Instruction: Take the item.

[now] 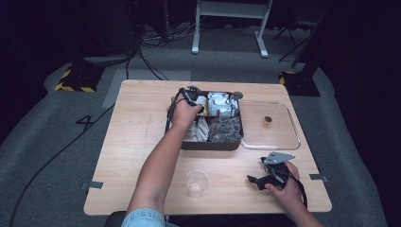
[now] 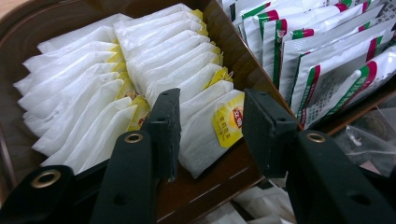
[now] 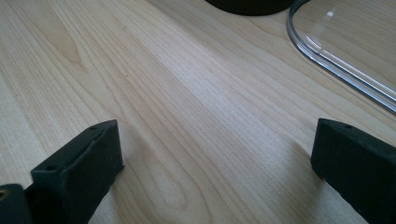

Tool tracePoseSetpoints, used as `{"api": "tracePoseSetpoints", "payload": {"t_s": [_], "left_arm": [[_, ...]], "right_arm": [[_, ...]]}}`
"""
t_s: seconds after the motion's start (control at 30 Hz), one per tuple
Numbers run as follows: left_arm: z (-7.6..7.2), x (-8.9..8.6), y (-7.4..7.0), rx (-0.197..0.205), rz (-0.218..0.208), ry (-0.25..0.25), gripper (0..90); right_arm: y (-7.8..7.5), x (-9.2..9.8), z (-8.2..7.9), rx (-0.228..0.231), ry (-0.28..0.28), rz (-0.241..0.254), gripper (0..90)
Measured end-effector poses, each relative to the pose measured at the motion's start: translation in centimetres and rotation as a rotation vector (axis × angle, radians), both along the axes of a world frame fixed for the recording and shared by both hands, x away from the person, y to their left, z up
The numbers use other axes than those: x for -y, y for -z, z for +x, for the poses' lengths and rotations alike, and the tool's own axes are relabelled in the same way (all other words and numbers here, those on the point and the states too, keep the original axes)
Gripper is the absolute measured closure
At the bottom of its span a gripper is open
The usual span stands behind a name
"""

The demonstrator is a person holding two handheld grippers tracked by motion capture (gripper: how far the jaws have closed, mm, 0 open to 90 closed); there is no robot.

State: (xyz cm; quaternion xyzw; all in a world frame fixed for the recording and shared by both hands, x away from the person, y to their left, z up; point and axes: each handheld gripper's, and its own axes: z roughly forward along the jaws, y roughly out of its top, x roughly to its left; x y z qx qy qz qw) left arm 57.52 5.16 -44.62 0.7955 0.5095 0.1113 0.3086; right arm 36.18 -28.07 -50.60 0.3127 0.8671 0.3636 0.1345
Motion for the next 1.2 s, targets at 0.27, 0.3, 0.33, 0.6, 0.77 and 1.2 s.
{"api": "tracePoseSetpoints", "payload": {"t_s": [0.27, 0.3, 0.33, 0.6, 0.77, 1.2], "left_arm": [[0.3, 0.8, 0.8, -0.024, 0.062, 0.004, 57.8], [0.3, 0.8, 0.8, -0.033, 0.065, 0.006, 63.6], [0.3, 0.9, 0.8, -0.042, 0.069, 0.011, 63.6], [0.1, 0.9, 0.6, -0.049, 0.102, 0.037, 87.2], [0.0, 1.1, 0.3, -0.038, 0.108, 0.054, 90.0], [-0.1, 1.1, -1.1, 0.013, 0.088, 0.087, 90.0]], "right_arm": [[0.0, 0.0, 0.0, 0.0, 0.0, 0.0, 2.1], [0.0, 0.0, 0.0, 0.0, 0.0, 0.0, 2.1], [0.0, 0.0, 0.0, 0.0, 0.0, 0.0, 2.1], [0.0, 0.0, 0.0, 0.0, 0.0, 0.0, 2.1], [0.0, 0.0, 0.0, 0.0, 0.0, 0.0, 2.1], [0.0, 0.0, 0.0, 0.0, -0.001, 0.001, 2.1]]}}
